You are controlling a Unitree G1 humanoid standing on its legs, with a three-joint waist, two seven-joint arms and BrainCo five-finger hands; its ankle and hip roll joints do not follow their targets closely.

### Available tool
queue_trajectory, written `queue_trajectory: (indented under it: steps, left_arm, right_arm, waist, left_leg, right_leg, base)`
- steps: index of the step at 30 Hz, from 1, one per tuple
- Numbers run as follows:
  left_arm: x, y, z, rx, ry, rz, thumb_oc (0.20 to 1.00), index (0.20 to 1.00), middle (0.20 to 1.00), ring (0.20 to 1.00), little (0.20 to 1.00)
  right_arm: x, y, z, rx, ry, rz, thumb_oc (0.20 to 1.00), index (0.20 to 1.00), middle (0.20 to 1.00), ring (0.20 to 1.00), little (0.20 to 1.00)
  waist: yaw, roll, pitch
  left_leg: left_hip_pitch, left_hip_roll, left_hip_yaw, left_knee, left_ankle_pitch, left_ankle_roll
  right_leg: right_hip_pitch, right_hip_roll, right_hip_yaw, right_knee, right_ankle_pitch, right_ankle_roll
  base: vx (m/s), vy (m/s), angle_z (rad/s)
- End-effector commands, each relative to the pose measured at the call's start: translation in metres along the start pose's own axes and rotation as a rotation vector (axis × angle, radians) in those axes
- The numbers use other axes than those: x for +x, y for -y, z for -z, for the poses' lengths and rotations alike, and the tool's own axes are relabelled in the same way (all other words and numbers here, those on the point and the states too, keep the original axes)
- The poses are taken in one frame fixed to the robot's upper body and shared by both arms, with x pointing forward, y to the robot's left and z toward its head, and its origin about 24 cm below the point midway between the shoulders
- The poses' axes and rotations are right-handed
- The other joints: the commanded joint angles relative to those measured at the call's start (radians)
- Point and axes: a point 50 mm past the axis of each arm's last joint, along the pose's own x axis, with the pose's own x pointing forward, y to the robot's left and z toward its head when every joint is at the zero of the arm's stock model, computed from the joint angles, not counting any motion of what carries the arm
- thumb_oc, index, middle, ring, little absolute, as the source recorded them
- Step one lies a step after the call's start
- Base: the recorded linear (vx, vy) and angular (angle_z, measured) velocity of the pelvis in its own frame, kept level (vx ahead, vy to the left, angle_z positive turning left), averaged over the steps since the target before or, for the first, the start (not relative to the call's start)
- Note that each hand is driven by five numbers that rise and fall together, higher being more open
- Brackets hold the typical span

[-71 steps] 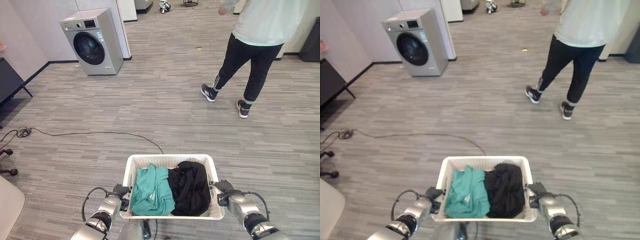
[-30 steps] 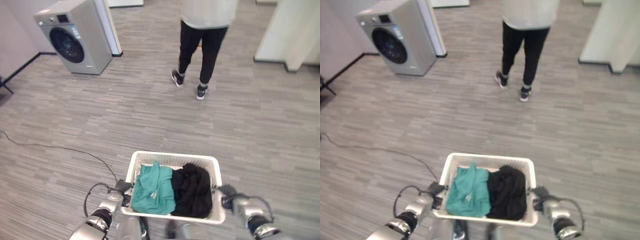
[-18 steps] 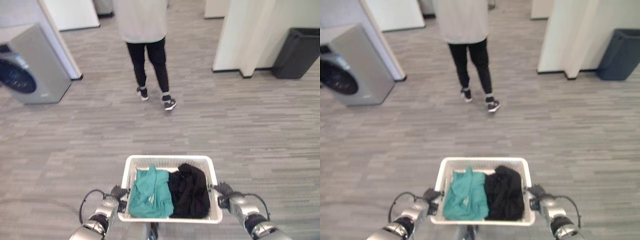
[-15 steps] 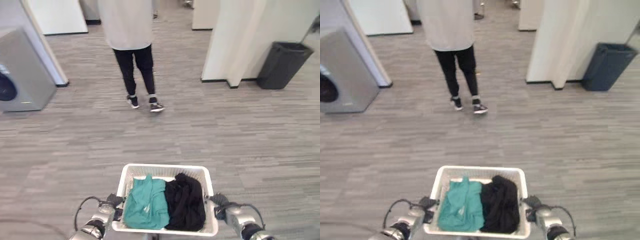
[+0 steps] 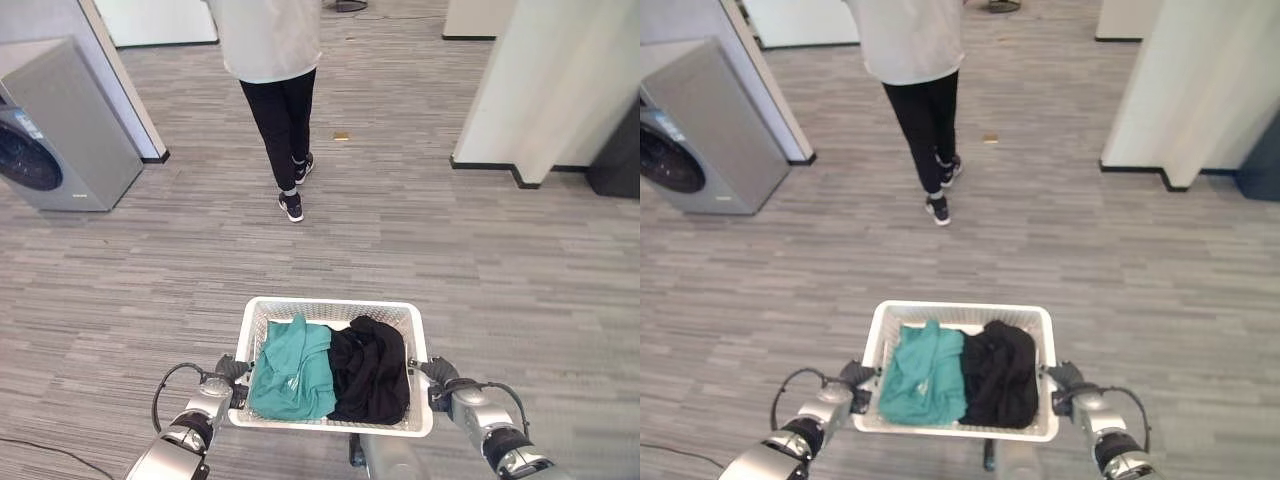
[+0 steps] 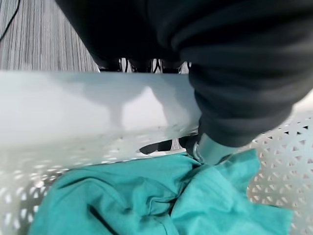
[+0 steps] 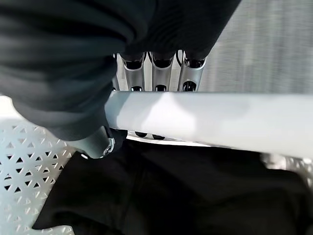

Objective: Grab the laundry basket,head to the washer,open it,put in the laundry and shut it.

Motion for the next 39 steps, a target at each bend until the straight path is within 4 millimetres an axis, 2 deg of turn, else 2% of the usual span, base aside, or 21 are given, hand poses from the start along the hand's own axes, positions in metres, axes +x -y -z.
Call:
queue_trajectory:
  steps: [1,4,5,7,8,11,13,14,15,17,20,25,27,28,30,31,32,34,36,37,39]
  left_arm:
    - [-0.002,-0.004,0.013,-0.061,-0.029,0.062,0.200,0.200,0.200,0.200,0.200]
    - [-0.002,-0.003,0.015,-0.064,-0.034,0.063,0.200,0.200,0.200,0.200,0.200]
    - [-0.002,0.000,0.013,-0.067,-0.032,0.066,0.200,0.200,0.200,0.200,0.200]
    - [-0.002,0.005,0.010,-0.075,-0.024,0.078,0.200,0.200,0.200,0.200,0.200]
    - [-0.001,0.006,0.002,-0.068,-0.001,0.085,0.200,0.200,0.200,0.200,0.200]
    - [0.000,0.005,-0.011,-0.064,0.035,0.083,0.200,0.200,0.200,0.200,0.200]
    - [0.001,0.009,-0.018,-0.075,0.048,0.095,0.200,0.200,0.200,0.200,0.200]
    - [0.001,0.009,-0.018,-0.075,0.048,0.095,0.200,0.200,0.200,0.200,0.200]
    - [0.000,0.008,-0.015,-0.070,0.046,0.090,0.200,0.200,0.200,0.200,0.200]
    - [0.000,0.006,-0.011,-0.068,0.036,0.082,0.200,0.200,0.200,0.200,0.200]
    - [-0.001,0.003,0.002,-0.080,-0.001,0.072,0.200,0.200,0.200,0.200,0.200]
    - [-0.003,-0.004,0.021,-0.103,-0.052,0.044,0.200,0.200,0.200,0.200,0.200]
    - [-0.003,-0.006,0.023,-0.101,-0.052,0.039,0.200,0.200,0.200,0.200,0.200]
    - [-0.003,-0.005,0.020,-0.112,-0.041,0.034,0.200,0.200,0.200,0.200,0.200]
    - [-0.003,-0.006,0.017,-0.113,-0.034,0.033,0.200,0.200,0.200,0.200,0.200]
    - [-0.002,-0.008,0.014,-0.104,-0.026,0.028,0.200,0.200,0.200,0.200,0.200]
    - [-0.002,-0.008,0.011,-0.097,-0.020,0.029,0.200,0.200,0.200,0.200,0.200]
    - [-0.001,-0.011,0.008,-0.090,-0.015,0.028,0.200,0.200,0.200,0.200,0.200]
    - [-0.001,-0.010,0.008,-0.087,-0.014,0.031,0.200,0.200,0.200,0.200,0.200]
    - [0.000,-0.015,0.002,-0.057,0.002,0.021,0.200,0.200,0.200,0.200,0.200]
    - [0.000,-0.007,0.005,-0.048,-0.012,0.047,0.200,0.200,0.200,0.200,0.200]
  right_arm:
    - [-0.008,0.026,0.018,0.147,-0.032,0.047,0.200,0.200,0.200,0.200,0.200]
    - [-0.008,0.028,0.020,0.150,-0.038,0.050,0.200,0.200,0.200,0.200,0.200]
    - [-0.008,0.030,0.020,0.155,-0.039,0.050,0.200,0.200,0.200,0.200,0.200]
    - [-0.010,0.036,0.019,0.163,-0.034,0.068,0.200,0.200,0.200,0.200,0.200]
    - [-0.010,0.041,0.017,0.186,-0.023,0.091,0.200,0.200,0.200,0.200,0.200]
    - [-0.010,0.044,0.014,0.177,-0.018,0.111,0.200,0.200,0.200,0.200,0.200]
    - [-0.010,0.045,0.014,0.166,-0.026,0.119,0.200,0.200,0.200,0.200,0.200]
    - [-0.010,0.045,0.014,0.166,-0.026,0.119,0.200,0.200,0.200,0.200,0.200]
    - [-0.010,0.042,0.015,0.162,-0.022,0.106,0.200,0.200,0.200,0.200,0.200]
    - [-0.010,0.039,0.016,0.146,-0.021,0.096,0.200,0.200,0.200,0.200,0.200]
    - [-0.010,0.039,0.019,0.119,-0.034,0.090,0.200,0.200,0.200,0.200,0.200]
    - [-0.008,0.030,0.023,0.083,-0.059,0.048,0.200,0.200,0.200,0.200,0.200]
    - [-0.007,0.019,0.025,0.087,-0.063,0.012,0.200,0.200,0.200,0.200,0.200]
    - [-0.006,0.011,0.023,0.085,-0.056,-0.011,0.200,0.200,0.200,0.200,0.200]
    - [-0.005,0.010,0.020,0.080,-0.051,-0.018,0.200,0.200,0.200,0.200,0.200]
    - [-0.004,0.005,0.018,0.080,-0.041,-0.029,0.200,0.200,0.200,0.200,0.200]
    - [-0.004,0.005,0.017,0.087,-0.038,-0.027,0.200,0.200,0.200,0.200,0.200]
    - [-0.003,0.005,0.018,0.102,-0.045,-0.021,0.200,0.200,0.200,0.200,0.200]
    - [-0.003,0.006,0.019,0.106,-0.049,-0.014,0.200,0.200,0.200,0.200,0.200]
    - [-0.004,0.014,0.023,0.080,-0.066,0.007,0.200,0.200,0.200,0.200,0.200]
    - [-0.005,0.016,0.026,0.096,-0.080,0.021,0.200,0.200,0.200,0.200,0.200]
  waist:
    - [-0.055,0.017,-0.040]
    - [-0.059,0.015,-0.053]
    - [-0.064,0.029,-0.068]
    - [-0.079,0.033,-0.071]
    - [-0.090,-0.001,-0.057]
    - [-0.052,-0.038,-0.028]
    - [-0.019,-0.038,-0.016]
    - [-0.019,-0.038,-0.016]
    - [-0.006,-0.026,-0.019]
    - [0.011,-0.005,-0.020]
    - [0.039,0.011,-0.025]
    - [0.079,0.023,-0.056]
    - [0.097,0.006,-0.079]
    - [0.095,0.009,-0.054]
    - [0.089,0.025,-0.039]
    - [0.061,0.050,-0.013]
    - [0.041,0.053,-0.001]
    - [0.018,0.050,0.008]
    - [0.008,0.044,0.010]
    - [-0.002,0.024,0.019]
    - [0.006,0.014,0.002]
  left_leg:
    - [0.003,-0.080,0.151,-0.039,0.139,-0.050]
    - [0.008,-0.087,0.144,-0.014,0.123,-0.051]
    - [0.000,-0.084,0.122,0.101,0.140,-0.080]
    - [-0.083,-0.078,0.140,0.345,0.239,-0.164]
    - [-0.215,0.005,0.259,0.651,0.354,-0.224]
    - [-0.373,0.073,0.405,0.829,0.315,-0.181]
    - [-0.512,0.070,0.459,0.631,0.264,-0.131]
    - [-0.511,0.070,0.459,0.630,0.265,-0.131]
    - [-0.514,0.058,0.463,0.358,0.270,-0.102]
    - [-0.522,0.044,0.422,0.101,0.344,-0.108]
    - [-0.565,0.070,0.363,-0.058,0.412,-0.132]
    - [-0.529,0.068,0.297,-0.028,0.468,-0.137]
    - [-0.510,0.024,0.293,0.030,0.431,-0.085]
    - [-0.453,0.008,0.326,0.027,0.402,-0.054]
    - [-0.415,0.021,0.341,0.002,0.400,-0.049]
    - [-0.344,0.023,0.342,-0.035,0.374,-0.042]
    - [-0.315,0.014,0.330,-0.047,0.366,-0.043]
    - [-0.269,0.001,0.334,-0.058,0.345,-0.054]
    - [-0.258,-0.007,0.322,-0.052,0.333,-0.060]
    - [-0.239,-0.032,0.285,-0.040,0.309,-0.062]
    - [-0.245,-0.038,0.281,-0.026,0.299,-0.057]
  right_leg:
    - [0.058,0.054,-0.014,-0.069,0.163,-0.096]
    - [0.068,0.059,0.003,-0.057,0.166,-0.105]
    - [0.098,0.078,0.012,-0.033,0.142,-0.130]
    - [0.151,0.081,0.009,-0.031,0.109,-0.153]
    - [0.226,0.060,0.003,-0.053,0.089,-0.181]
    - [0.322,0.063,0.022,-0.099,0.042,-0.216]
    - [0.392,0.050,0.031,-0.130,0.020,-0.201]
    - [0.392,0.050,0.031,-0.130,0.020,-0.201]
    - [0.416,0.052,0.041,-0.124,-0.001,-0.176]
    - [0.458,0.074,0.073,-0.117,-0.037,-0.171]
    - [0.525,0.079,0.128,-0.122,-0.076,-0.171]
    - [0.597,0.059,0.200,-0.084,-0.139,-0.160]
    - [0.521,0.019,0.212,0.158,-0.071,-0.121]
    - [0.391,-0.022,0.177,0.409,0.133,-0.061]
    - [0.334,-0.028,0.143,0.485,0.171,-0.055]
    - [0.236,-0.007,0.085,0.570,0.110,-0.069]
    - [0.169,0.035,0.077,0.548,0.074,-0.077]
    - [0.149,0.017,-0.005,0.332,0.027,-0.098]
    - [0.151,0.026,0.003,0.238,0.017,-0.109]
    - [0.184,0.045,0.072,0.071,0.026,-0.116]
    - [0.232,0.049,0.107,0.044,0.018,-0.119]
  base:
    - [0.45,-0.067,0.83]
    - [0.38,-0.073,0.70]
    - [0.47,-0.132,0.62]
    - [0.53,-0.223,0.28]
    - [0.45,-0.338,0.27]
    - [0.36,-0.279,0.08]
    - [0.42,-0.041,-0.37]
    - [0.52,0.091,-0.02]
    - [0.46,0.117,0.28]
    - [0.49,0.116,0.16]
    - [0.51,0.089,-0.67]
    - [0.51,0.168,-0.89]
    - [0.56,0.335,-0.77]
    - [0.42,0.368,-0.70]
    - [0.28,0.298,-0.66]
    - [0.30,0.281,-0.12]
    - [0.41,0.338,0.39]
    - [0.32,0.129,0.69]
    - [0.26,0.011,0.31]
    - [0.24,-0.002,0.39]
    - [0.23,0.010,0.61]
